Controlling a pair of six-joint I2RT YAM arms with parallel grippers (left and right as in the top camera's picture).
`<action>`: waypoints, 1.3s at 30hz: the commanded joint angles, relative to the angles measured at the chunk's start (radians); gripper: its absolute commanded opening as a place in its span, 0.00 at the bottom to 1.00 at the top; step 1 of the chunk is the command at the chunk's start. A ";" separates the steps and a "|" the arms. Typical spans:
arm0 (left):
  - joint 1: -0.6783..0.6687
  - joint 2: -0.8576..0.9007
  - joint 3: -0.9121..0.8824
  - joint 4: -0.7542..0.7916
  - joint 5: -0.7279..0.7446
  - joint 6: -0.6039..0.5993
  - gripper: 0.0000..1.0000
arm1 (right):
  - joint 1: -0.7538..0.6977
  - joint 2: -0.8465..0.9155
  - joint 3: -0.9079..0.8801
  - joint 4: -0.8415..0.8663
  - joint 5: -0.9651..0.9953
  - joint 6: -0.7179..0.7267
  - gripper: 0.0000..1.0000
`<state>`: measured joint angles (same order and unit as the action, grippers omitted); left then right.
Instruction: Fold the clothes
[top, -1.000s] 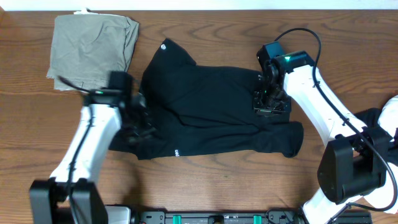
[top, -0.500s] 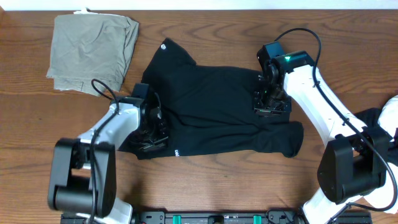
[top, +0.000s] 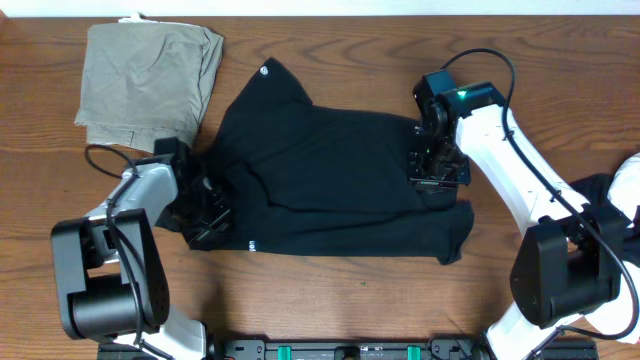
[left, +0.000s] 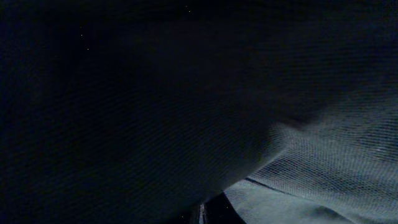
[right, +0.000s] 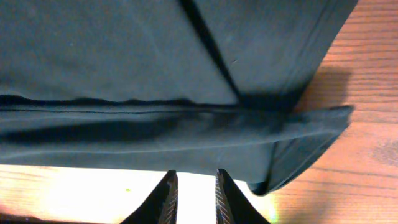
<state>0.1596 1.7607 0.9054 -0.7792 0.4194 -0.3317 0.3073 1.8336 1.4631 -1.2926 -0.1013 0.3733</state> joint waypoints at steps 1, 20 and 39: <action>0.037 0.038 -0.006 0.007 -0.118 0.036 0.06 | 0.044 -0.009 -0.010 -0.008 -0.012 -0.015 0.20; 0.041 0.038 -0.006 -0.004 -0.118 0.066 0.06 | 0.141 -0.008 -0.208 0.314 -0.125 -0.075 0.31; 0.041 0.038 -0.006 -0.003 -0.117 0.066 0.06 | 0.264 0.021 -0.334 0.526 -0.262 -0.045 0.32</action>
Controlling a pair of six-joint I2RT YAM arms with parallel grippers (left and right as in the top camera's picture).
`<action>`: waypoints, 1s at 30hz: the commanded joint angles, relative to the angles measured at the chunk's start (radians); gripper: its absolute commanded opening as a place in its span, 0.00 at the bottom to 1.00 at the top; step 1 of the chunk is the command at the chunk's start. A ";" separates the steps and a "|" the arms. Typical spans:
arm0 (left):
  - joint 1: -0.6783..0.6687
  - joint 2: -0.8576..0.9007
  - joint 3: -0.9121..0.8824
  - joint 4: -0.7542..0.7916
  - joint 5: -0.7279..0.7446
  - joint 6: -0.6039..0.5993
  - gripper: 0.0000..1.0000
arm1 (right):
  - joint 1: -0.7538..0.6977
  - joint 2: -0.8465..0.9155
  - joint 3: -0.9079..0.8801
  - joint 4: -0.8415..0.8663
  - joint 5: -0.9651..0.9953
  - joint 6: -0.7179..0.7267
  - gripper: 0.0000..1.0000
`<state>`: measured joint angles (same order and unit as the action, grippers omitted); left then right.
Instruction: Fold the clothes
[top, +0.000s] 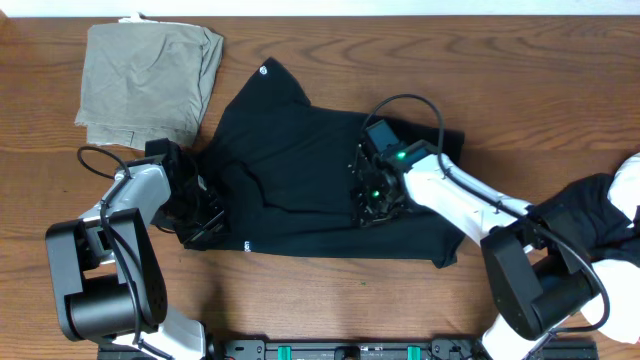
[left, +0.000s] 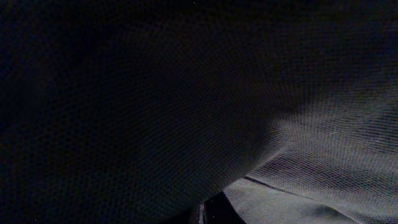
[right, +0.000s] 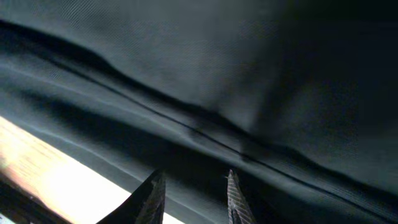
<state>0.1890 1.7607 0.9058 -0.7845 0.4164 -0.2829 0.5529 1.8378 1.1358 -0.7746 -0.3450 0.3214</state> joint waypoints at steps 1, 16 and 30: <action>0.012 0.038 -0.007 0.002 -0.114 0.017 0.06 | 0.023 0.023 -0.007 0.013 -0.018 0.006 0.32; 0.012 0.038 -0.007 0.005 -0.114 0.017 0.06 | 0.069 0.095 -0.007 0.050 -0.009 0.007 0.28; 0.012 0.038 -0.007 0.006 -0.115 0.017 0.06 | 0.076 0.098 0.005 0.056 0.111 0.048 0.01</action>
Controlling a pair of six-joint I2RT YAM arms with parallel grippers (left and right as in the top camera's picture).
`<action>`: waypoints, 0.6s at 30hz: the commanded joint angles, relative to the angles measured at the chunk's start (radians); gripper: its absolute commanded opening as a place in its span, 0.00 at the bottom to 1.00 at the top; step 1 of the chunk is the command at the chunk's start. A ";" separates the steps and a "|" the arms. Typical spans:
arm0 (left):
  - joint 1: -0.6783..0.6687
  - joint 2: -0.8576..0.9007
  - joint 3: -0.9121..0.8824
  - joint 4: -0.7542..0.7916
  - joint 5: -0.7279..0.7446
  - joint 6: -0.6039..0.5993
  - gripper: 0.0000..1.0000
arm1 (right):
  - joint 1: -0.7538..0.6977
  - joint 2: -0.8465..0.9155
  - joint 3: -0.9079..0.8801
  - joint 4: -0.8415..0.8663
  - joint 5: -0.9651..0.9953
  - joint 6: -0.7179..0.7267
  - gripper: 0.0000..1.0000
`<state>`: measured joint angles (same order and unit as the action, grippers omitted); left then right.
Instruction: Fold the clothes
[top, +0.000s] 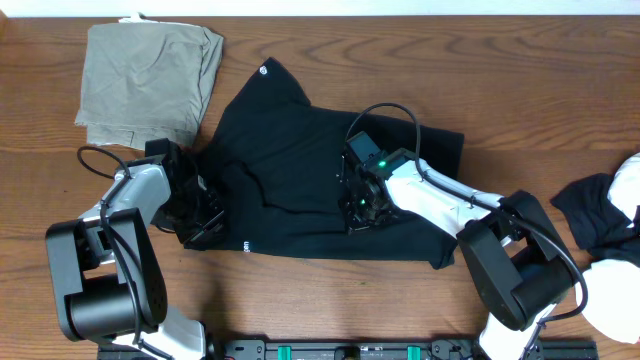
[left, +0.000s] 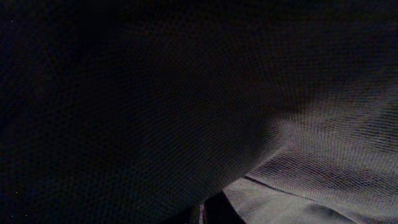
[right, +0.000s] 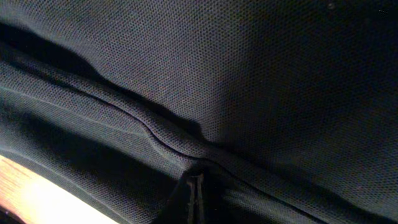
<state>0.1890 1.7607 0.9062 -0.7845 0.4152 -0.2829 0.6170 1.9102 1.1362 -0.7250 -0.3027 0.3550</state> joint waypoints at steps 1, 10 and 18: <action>0.012 0.038 -0.007 0.008 -0.114 0.017 0.05 | 0.011 0.026 0.009 0.003 0.076 0.015 0.01; 0.038 0.038 -0.005 0.016 -0.167 -0.010 0.06 | -0.019 0.026 0.059 -0.151 0.301 0.075 0.01; 0.072 0.038 -0.005 0.016 -0.167 -0.010 0.06 | -0.083 0.025 0.080 -0.186 0.314 0.081 0.01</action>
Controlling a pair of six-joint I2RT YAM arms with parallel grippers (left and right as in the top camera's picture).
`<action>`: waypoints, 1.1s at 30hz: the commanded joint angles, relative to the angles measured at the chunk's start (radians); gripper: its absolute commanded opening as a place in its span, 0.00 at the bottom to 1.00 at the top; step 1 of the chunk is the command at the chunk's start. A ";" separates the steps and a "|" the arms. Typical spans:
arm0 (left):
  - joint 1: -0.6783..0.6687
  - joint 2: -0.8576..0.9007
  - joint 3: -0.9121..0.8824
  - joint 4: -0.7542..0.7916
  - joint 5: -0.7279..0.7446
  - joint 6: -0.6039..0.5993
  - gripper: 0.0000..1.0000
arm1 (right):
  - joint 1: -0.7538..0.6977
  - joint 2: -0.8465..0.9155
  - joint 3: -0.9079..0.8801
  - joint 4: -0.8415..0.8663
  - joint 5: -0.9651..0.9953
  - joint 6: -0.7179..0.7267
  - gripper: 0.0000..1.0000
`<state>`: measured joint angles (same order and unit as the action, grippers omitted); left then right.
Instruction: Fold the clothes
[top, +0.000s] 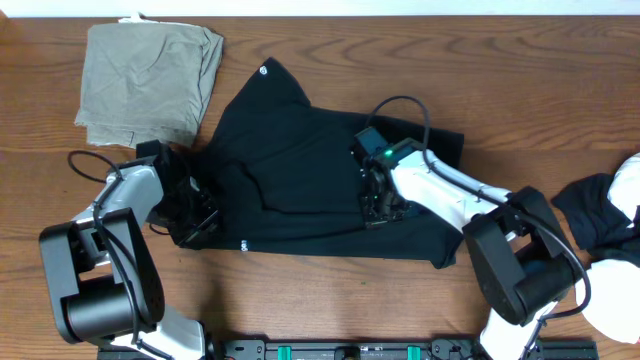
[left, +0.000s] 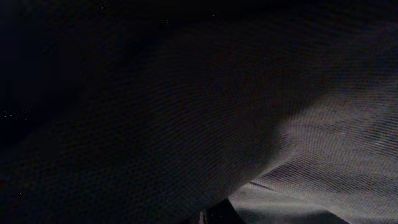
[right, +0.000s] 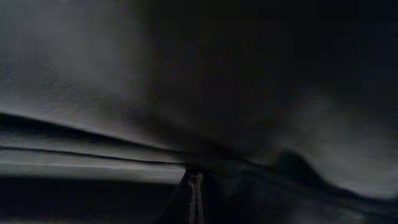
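A black shirt (top: 300, 170) lies spread across the middle of the table, wrinkled, with a small white logo near its top corner. My left gripper (top: 193, 216) sits at the shirt's lower left edge, shut on the fabric; the left wrist view is filled with dark cloth, with the gripper (left: 203, 217) barely showing at the bottom. My right gripper (top: 380, 207) rests on the shirt right of its middle, shut on a fold of black cloth (right: 261, 168); in its own view the gripper (right: 194, 182) has the tips pressed together.
A folded khaki garment (top: 150, 75) lies at the back left. A dark heap of clothes (top: 598, 208) and a white object (top: 628, 175) sit at the right edge. Bare wood table (top: 330, 290) shows in front of the shirt.
My right gripper, still shut on the fold, has moved a little to the right across the shirt. The left arm has shifted slightly to the left while keeping its hold on the shirt's edge.
My right gripper stood open at the shirt's right edge while the left held the lower left edge. Then the right gripper was open over the shirt's middle. After that it was shut on a fold there, and now sits slightly further right.
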<state>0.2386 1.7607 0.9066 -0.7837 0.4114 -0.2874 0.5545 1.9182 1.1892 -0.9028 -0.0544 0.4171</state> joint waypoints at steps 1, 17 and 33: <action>0.022 0.037 -0.002 0.016 -0.163 -0.005 0.06 | -0.025 0.017 0.039 -0.020 0.066 0.014 0.01; 0.022 -0.129 0.099 -0.088 -0.162 -0.005 0.06 | -0.059 -0.069 0.261 -0.467 0.030 0.039 0.01; -0.054 -0.145 0.098 -0.093 -0.055 -0.005 0.06 | -0.020 -0.086 -0.132 -0.252 -0.205 0.121 0.01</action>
<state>0.2169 1.6093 0.9874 -0.8749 0.3233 -0.2878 0.5323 1.8355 1.0668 -1.1595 -0.2314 0.4988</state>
